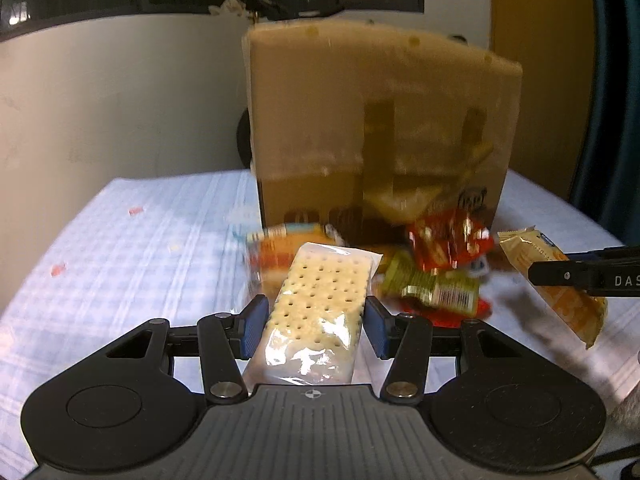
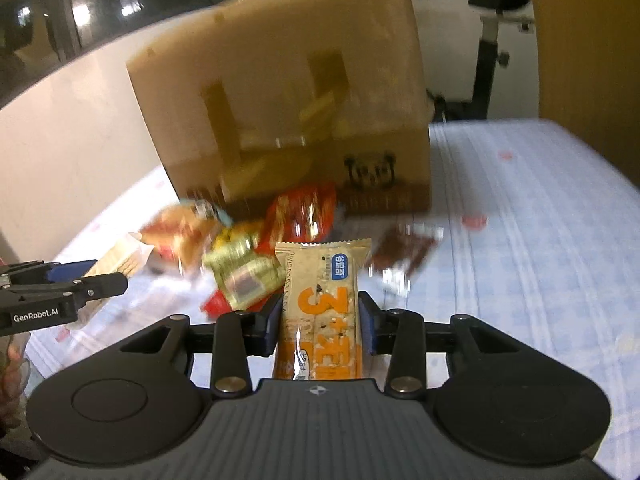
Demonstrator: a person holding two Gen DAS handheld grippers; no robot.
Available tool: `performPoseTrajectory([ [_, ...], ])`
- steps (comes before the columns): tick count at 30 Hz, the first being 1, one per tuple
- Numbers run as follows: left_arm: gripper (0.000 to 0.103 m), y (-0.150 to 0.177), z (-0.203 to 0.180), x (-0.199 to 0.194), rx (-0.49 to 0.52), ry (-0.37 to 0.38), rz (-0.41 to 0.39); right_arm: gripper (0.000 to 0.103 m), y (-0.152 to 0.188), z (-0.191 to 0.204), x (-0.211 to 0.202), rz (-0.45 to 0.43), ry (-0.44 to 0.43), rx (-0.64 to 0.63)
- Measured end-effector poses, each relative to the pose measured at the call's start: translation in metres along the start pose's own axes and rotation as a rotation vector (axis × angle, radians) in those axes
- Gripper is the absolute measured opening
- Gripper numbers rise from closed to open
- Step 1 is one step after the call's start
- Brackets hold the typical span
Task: Organize snacks
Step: 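Lift both packets over the box and open both grippers inside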
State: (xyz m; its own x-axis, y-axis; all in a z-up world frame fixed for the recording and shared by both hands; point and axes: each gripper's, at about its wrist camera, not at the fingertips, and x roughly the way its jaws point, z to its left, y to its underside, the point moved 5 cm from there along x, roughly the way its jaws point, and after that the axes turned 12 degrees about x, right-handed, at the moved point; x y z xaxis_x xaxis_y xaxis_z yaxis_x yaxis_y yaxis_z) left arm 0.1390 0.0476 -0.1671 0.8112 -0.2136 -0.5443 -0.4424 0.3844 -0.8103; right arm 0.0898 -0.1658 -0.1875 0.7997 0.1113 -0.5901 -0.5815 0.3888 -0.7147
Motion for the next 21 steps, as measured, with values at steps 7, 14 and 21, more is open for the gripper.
performPoseTrajectory([
  [7,0.054,-0.059,0.006,-0.024,0.026,-0.001,-0.116,0.041,-0.050,0.016,-0.018,-0.102,-0.060,-0.019],
  [14,0.054,-0.129,0.011,-0.034,0.039,-0.014,-0.212,0.041,-0.125,0.042,-0.043,-0.255,-0.142,-0.064],
  [21,0.055,-0.205,0.013,-0.013,0.051,-0.026,-0.288,0.041,-0.198,0.062,-0.033,-0.357,-0.169,-0.114],
])
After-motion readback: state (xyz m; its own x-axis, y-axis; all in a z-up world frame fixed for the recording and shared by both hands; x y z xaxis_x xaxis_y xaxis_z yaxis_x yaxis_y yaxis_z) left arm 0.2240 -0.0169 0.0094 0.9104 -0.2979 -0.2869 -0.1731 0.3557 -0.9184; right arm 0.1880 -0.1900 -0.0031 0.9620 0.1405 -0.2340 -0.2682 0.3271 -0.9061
